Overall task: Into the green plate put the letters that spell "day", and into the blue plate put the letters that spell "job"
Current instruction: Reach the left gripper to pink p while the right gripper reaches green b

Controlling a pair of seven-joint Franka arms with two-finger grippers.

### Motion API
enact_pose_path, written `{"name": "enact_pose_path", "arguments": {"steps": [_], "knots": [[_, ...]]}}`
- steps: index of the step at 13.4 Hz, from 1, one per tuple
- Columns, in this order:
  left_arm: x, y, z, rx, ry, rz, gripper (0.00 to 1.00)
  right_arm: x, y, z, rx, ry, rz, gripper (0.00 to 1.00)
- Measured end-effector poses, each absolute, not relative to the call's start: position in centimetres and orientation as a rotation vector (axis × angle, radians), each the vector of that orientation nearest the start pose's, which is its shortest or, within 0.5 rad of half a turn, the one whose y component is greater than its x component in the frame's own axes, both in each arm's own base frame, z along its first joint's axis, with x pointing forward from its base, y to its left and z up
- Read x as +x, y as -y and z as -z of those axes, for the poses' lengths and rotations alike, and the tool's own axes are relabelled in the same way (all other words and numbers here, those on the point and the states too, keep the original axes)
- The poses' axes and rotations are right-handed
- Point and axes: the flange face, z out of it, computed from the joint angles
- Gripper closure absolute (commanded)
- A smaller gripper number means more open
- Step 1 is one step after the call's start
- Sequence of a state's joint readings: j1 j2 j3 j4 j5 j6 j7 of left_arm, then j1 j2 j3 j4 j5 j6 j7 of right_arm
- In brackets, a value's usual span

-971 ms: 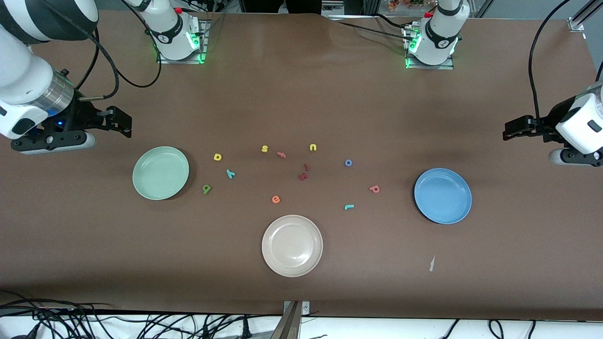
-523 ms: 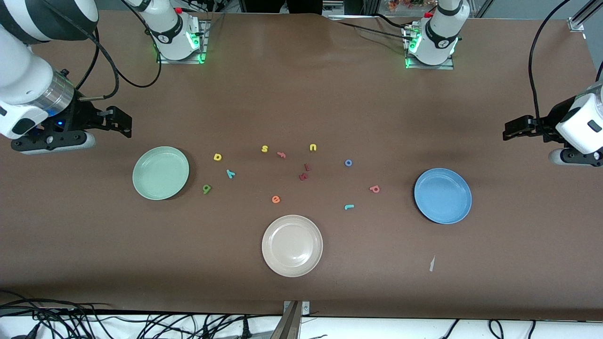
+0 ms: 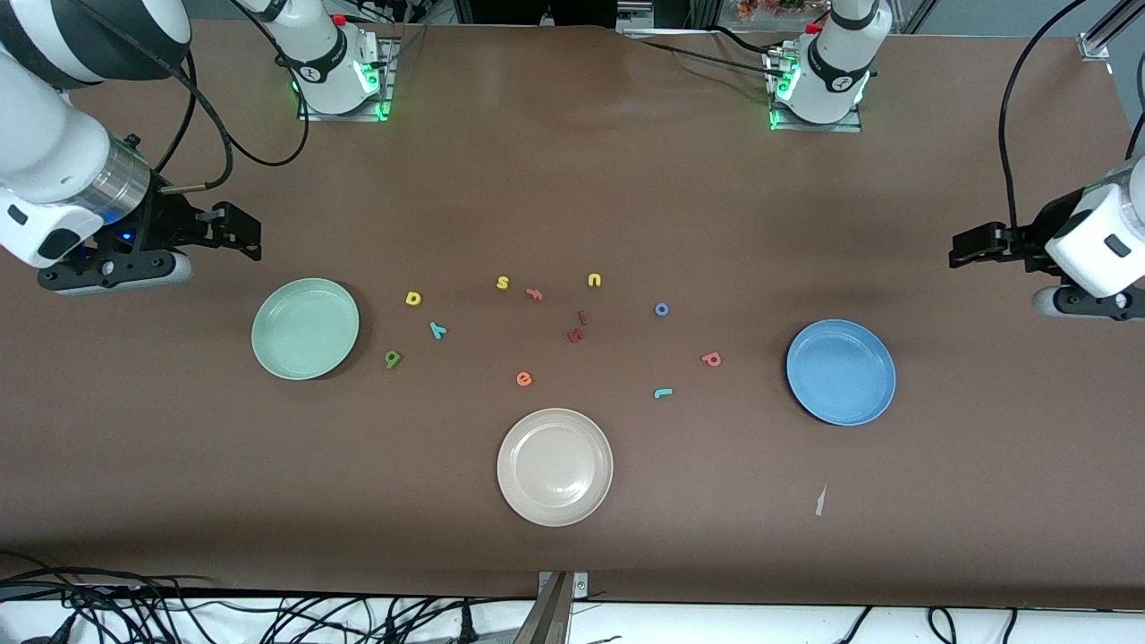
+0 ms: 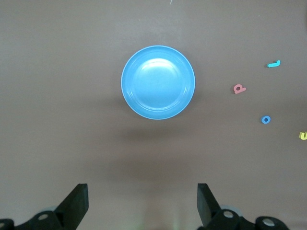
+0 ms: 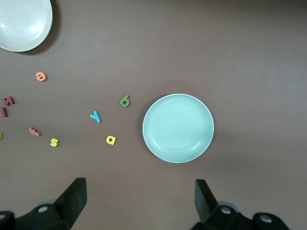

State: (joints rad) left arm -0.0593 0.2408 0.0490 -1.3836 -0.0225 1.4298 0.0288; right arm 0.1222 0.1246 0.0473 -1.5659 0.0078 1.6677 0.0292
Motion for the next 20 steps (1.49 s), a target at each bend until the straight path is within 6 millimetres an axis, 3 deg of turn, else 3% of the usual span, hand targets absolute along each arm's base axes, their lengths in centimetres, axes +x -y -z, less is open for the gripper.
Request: {"name": "enact_pose_path", "arguments": {"steps": [4,8,10,14,20], "knots": [[61.7,3.2,-53.7,-3.182,-0.102,-0.372,0.0,59.2,-10.1,-55.4,-3.123,0.218,-0.067,0.0],[63.5,5.0,-49.4,-3.229,-0.12,-0.42,0.0,59.8,-10.8,-52.6,-3.119,0.233,-0.14,0.0],[64.7,8.3,-46.1,-3.217,-0.098,-0.42,0.0,60.0,-11.8,-51.6,-3.118,0.253,-0.161,0.0],[65.5,17.6,-38.4,-3.177,0.025,-0.415,0.0,60.8,-13.1,-49.4,-3.114,0.279,-0.171,0.0],[66.5,21.1,-28.8,-3.227,0.207,-0.297,0.0,62.6,-17.2,-43.5,-3.12,0.214,-0.137,0.0]]}}
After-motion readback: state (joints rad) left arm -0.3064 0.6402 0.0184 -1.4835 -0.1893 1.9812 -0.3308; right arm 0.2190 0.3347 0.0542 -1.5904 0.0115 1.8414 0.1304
